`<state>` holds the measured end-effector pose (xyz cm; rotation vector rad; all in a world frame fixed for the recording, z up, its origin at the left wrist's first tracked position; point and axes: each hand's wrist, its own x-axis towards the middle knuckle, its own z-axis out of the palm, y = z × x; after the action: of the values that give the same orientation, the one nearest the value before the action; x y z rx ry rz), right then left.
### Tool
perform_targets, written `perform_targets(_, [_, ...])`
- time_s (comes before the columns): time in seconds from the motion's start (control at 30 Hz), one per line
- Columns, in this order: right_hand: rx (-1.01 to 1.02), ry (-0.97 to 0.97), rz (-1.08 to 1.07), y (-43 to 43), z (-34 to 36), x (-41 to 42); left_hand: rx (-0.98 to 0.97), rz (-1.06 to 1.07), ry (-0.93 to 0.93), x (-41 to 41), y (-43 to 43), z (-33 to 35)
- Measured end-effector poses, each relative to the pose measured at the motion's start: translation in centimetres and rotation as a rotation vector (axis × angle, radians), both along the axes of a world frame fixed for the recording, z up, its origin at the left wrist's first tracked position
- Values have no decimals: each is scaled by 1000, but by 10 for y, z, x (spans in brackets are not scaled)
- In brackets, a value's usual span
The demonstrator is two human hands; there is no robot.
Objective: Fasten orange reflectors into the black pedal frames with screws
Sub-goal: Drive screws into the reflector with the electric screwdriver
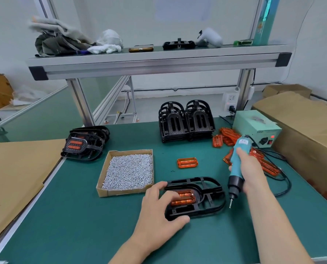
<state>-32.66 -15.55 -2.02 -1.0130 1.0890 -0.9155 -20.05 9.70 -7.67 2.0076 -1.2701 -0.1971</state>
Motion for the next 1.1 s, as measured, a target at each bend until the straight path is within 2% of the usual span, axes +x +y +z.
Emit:
perform_targets(0.17, [-86,202,1,4,-30,-4,-21,-43,-132,0,-1,-3])
perform_targets(0.27, [-225,377,-1,8,-42,-3,-88,-44,-207,1,-2,-5])
perform_targets(0.37, [-372,574,-13,13,-46,-4,-120,-55,-402,1,-5,0])
perform_targets(0.47, [-418,651,-36,14,-45,-4,-57,-101,-550,-1,-9,11])
perform_targets(0.57, [-449,634,-81,16,-44,-5,68,-152,-697,-5,-14,24])
perform_targets(0.63, [-474,604,-103,18,-43,-7,116,-171,-729,-7,-15,29])
perform_targets(0.97, [-505,500,-160,16,-44,-10,0,-152,-608,-6,-15,31])
perform_targets(1.1, [-740,462,-131,19,-45,-11,-33,-140,-562,-2,-15,32])
